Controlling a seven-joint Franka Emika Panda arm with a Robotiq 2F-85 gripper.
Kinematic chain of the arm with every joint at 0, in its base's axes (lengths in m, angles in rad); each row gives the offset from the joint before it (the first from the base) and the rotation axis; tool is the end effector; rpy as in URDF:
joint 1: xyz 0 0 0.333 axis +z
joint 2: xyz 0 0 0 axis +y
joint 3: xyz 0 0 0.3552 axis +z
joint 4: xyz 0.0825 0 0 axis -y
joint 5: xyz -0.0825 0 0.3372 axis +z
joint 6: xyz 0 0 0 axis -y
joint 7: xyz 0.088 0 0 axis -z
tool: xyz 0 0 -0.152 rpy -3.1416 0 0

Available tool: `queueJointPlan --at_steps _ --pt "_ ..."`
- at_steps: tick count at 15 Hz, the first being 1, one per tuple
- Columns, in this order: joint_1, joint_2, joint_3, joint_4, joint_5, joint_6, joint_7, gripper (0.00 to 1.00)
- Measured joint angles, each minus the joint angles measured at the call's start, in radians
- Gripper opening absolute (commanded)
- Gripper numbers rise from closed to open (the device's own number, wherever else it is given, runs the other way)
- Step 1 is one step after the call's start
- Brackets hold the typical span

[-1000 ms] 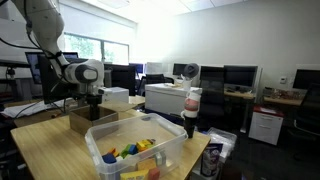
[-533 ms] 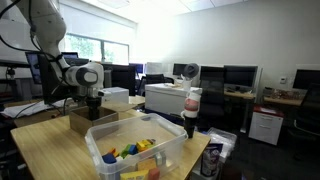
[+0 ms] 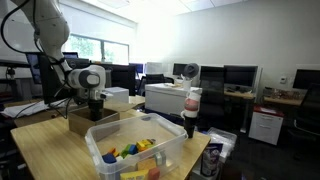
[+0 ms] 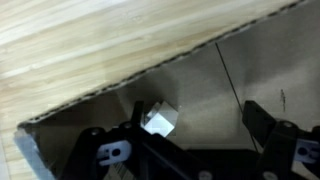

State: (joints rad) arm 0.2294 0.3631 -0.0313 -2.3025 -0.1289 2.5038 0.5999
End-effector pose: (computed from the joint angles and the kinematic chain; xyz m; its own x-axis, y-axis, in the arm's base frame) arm 0.4846 0.0943 0.2098 0.9514 -0.2924 -0.0968 -0.2764 -0.9491 0.1510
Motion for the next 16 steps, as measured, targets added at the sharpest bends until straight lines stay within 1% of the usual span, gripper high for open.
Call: queueJointPlan --at_steps 4,8,11,13,16 --pt "0.024 0.033 -0.005 0.023 -0.023 0.015 0.010 1.00" --pt "0.077 0.045 -0.042 0.038 -0.104 0.015 0.101 1.00" --pt "0.094 0.045 -0.053 0.041 -0.126 0.035 0.160 1.00" --pt "0.091 0.045 -0.051 0.039 -0.119 0.086 0.170 1.00" --pt "0.081 0.045 -0.043 0.024 -0.100 0.204 0.170 1.00"
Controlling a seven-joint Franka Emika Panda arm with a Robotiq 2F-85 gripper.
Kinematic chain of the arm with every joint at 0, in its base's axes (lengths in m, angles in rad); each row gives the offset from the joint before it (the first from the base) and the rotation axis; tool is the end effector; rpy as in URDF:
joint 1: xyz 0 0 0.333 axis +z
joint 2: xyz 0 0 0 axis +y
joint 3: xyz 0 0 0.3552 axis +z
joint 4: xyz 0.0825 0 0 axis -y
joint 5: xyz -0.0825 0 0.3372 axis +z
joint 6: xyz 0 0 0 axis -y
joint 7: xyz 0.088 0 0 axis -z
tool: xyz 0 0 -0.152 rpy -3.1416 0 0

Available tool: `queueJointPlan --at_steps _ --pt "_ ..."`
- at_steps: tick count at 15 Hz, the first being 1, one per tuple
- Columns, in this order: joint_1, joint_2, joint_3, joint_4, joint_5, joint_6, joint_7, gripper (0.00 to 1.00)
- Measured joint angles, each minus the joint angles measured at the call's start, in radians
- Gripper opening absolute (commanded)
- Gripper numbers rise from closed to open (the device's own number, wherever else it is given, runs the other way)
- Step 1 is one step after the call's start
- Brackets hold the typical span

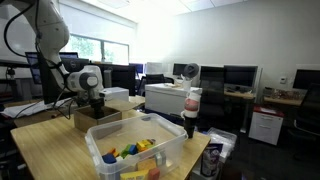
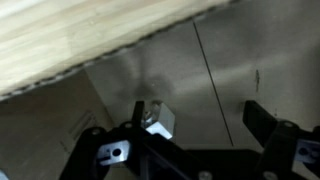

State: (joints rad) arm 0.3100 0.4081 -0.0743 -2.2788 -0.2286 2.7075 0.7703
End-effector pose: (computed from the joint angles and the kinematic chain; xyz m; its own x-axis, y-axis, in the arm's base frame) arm 0.5144 0.1268 0.2097 0.9459 -0.3107 0.0931 -0.3187 -0.9437 0.0886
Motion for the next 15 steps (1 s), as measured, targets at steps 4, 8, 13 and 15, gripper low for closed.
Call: queueJointPlan --at_steps 4,8,13,15 --pt "-0.014 -0.001 0.019 -0.024 0.059 0.110 -0.022 1.00" --pt "0.001 -0.009 0.000 -0.030 0.068 0.116 -0.030 1.00" --pt "0.010 -0.052 -0.007 -0.031 0.087 0.077 -0.035 1.00" --pt "0.001 -0.066 0.006 -0.032 0.103 0.077 -0.045 1.00"
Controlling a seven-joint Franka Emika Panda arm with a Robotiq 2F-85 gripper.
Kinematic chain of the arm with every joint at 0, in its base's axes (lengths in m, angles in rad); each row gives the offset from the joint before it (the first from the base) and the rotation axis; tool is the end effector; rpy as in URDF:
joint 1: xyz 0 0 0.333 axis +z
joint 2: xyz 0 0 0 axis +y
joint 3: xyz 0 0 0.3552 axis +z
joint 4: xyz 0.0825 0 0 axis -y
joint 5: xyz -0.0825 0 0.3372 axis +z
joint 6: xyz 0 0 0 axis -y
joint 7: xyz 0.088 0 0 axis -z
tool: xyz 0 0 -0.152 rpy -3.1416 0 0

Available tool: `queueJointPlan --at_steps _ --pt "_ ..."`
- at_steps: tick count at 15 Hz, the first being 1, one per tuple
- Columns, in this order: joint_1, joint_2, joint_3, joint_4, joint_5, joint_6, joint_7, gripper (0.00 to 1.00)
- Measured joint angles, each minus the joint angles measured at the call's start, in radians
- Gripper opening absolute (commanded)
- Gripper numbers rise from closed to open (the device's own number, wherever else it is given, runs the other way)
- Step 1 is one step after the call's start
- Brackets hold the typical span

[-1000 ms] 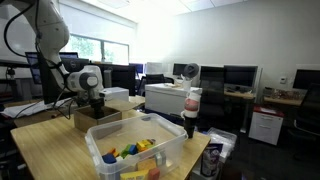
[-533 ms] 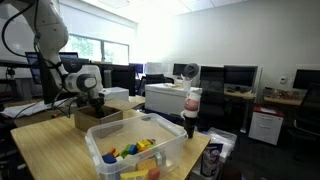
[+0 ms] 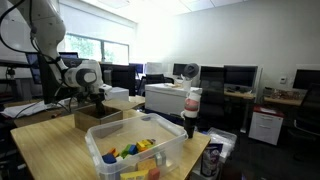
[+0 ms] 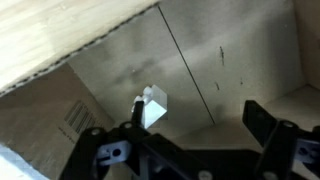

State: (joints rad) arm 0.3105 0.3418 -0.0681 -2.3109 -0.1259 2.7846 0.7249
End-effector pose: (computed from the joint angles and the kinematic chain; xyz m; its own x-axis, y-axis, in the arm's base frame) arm 0.5185 0.1320 0.2422 0.9242 -0.3518 0.1485 -0.3525 -0.9356 -0.0224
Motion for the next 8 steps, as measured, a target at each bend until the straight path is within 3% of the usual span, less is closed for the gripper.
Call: queueJointPlan --at_steps 8 --pt "-0.058 -0.034 0.024 -0.008 0.043 -0.049 -0.055 1.00"
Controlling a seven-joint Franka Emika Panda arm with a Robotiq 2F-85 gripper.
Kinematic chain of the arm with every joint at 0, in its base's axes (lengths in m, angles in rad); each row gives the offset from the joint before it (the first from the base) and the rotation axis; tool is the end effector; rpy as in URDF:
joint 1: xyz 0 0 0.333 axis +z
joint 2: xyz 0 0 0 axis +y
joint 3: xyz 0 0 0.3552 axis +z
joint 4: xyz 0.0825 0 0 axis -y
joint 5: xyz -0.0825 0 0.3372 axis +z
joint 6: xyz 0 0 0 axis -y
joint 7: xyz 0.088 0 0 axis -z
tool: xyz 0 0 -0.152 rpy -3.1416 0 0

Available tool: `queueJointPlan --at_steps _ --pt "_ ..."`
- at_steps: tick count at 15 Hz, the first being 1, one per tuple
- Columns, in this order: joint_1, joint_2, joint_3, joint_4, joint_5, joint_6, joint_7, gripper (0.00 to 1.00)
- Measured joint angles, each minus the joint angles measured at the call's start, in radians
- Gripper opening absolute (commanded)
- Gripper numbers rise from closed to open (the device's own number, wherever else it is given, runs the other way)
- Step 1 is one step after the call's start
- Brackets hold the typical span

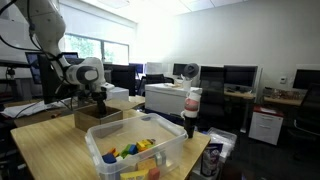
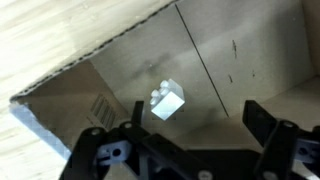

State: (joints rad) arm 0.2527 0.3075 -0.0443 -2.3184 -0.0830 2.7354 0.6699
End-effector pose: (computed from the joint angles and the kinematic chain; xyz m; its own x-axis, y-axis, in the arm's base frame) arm 0.5165 0.1110 0.2525 0.9201 -0.3735 0.1175 -0.3734 -0.9274 -0.0239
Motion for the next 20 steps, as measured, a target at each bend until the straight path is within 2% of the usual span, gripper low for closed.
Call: queueJointPlan --at_steps 8,20 --pt "-0.016 0.004 -0.028 -0.001 0.006 -0.007 0.045 1.00" --pt "-0.015 0.014 -0.025 0.005 0.012 -0.006 0.076 1.00"
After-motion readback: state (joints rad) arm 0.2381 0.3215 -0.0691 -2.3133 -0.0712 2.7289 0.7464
